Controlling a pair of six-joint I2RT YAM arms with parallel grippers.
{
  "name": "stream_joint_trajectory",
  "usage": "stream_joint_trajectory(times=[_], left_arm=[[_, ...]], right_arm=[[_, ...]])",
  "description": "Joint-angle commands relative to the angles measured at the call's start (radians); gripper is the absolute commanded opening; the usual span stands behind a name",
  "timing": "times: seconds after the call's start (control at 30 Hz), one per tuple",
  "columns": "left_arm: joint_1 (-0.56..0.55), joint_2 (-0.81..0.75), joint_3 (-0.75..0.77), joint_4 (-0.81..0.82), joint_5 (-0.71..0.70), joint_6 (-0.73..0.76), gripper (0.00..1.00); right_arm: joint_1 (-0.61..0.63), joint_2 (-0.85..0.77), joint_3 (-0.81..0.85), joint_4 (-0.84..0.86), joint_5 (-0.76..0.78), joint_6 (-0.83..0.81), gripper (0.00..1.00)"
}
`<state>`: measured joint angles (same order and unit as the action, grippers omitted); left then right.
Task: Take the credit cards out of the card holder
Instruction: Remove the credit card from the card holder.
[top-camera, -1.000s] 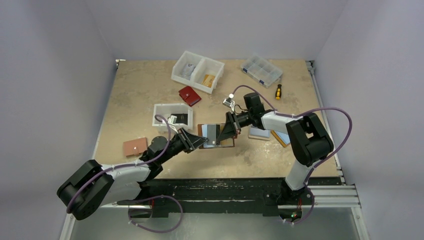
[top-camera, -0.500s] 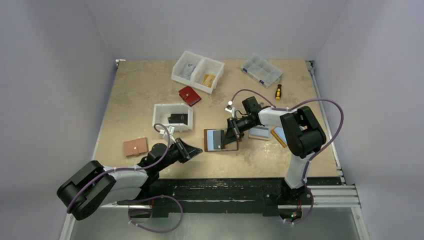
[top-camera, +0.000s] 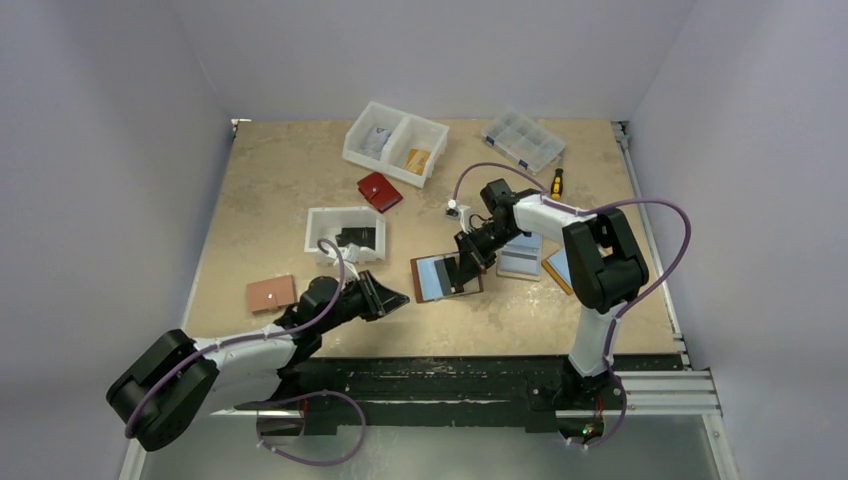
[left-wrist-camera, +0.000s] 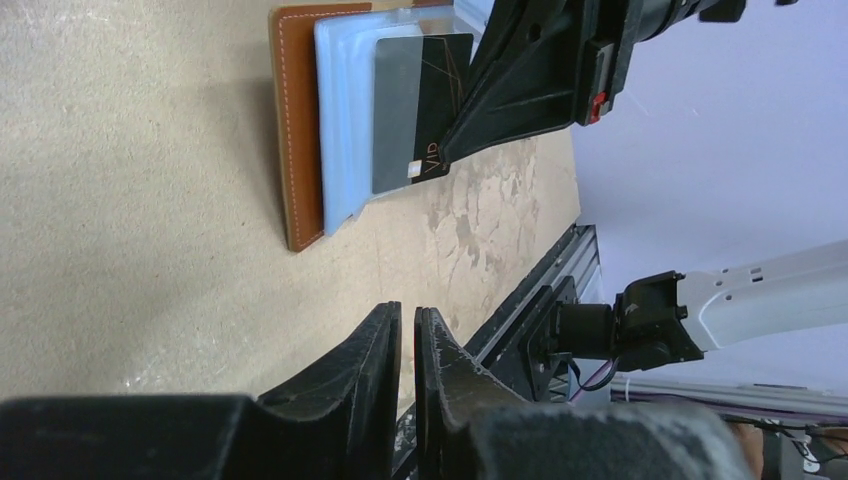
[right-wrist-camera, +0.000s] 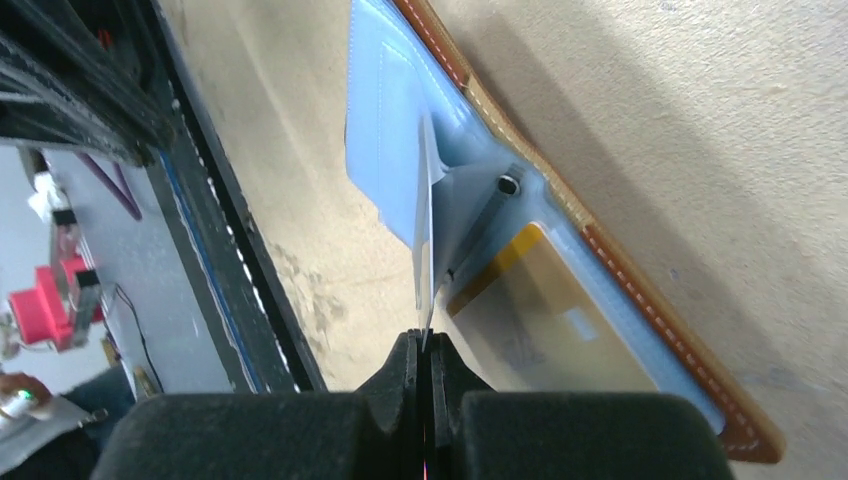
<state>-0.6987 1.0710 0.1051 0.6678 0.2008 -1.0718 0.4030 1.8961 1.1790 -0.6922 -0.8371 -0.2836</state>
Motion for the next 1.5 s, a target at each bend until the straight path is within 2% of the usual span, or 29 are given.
stream_joint_trajectory(times=[0.0,0.17,0.27,0.37,0.5,0.57,0.73,0.93,1.27,1.47], left_arm=[[0.001,-0.028,0.054,-0.047,-0.017,0.076,0.15],[0.001,-0.092,0.196,-0.293,-0.069,0.195,0.16],[0.001,-0.125,0.306,-0.457,-0.116,0.279,0.23],[0.001,-0.158,0.373,-0.564,-0.162,0.324,0.39],[0.002,-0.213,0.361,-0.551,-0.189,0.289,0.66],[0.002,-0.232,0.332,-0.506,-0.177,0.256,0.71],[0.002,-0.222,0.279,-0.404,-0.107,0.206,0.71],[0.001,-0.114,0.254,-0.24,-0.03,0.132,0.71],[-0.002,0.188,0.364,-0.042,0.079,0.076,0.68],[-0.081,0.285,0.366,0.083,0.039,0.055,0.68]], right_arm=[[-0.003,0.023,0.081,-0.213,0.081,-0.205,0.0],[-0.004,-0.009,0.047,-0.237,0.138,-0.229,0.0],[-0.004,-0.025,0.051,-0.243,0.18,-0.23,0.0],[-0.005,-0.021,0.07,-0.273,0.195,-0.245,0.0],[-0.012,-0.001,0.094,-0.318,0.192,-0.27,0.0],[-0.014,-0.006,0.097,-0.325,0.216,-0.28,0.0],[-0.015,-0.076,0.062,-0.33,0.286,-0.311,0.0],[-0.014,-0.168,0.005,-0.302,0.376,-0.31,0.0],[-0.017,-0.265,-0.044,-0.272,0.402,-0.305,0.0],[-0.05,-0.275,-0.044,-0.282,0.301,-0.328,0.0]])
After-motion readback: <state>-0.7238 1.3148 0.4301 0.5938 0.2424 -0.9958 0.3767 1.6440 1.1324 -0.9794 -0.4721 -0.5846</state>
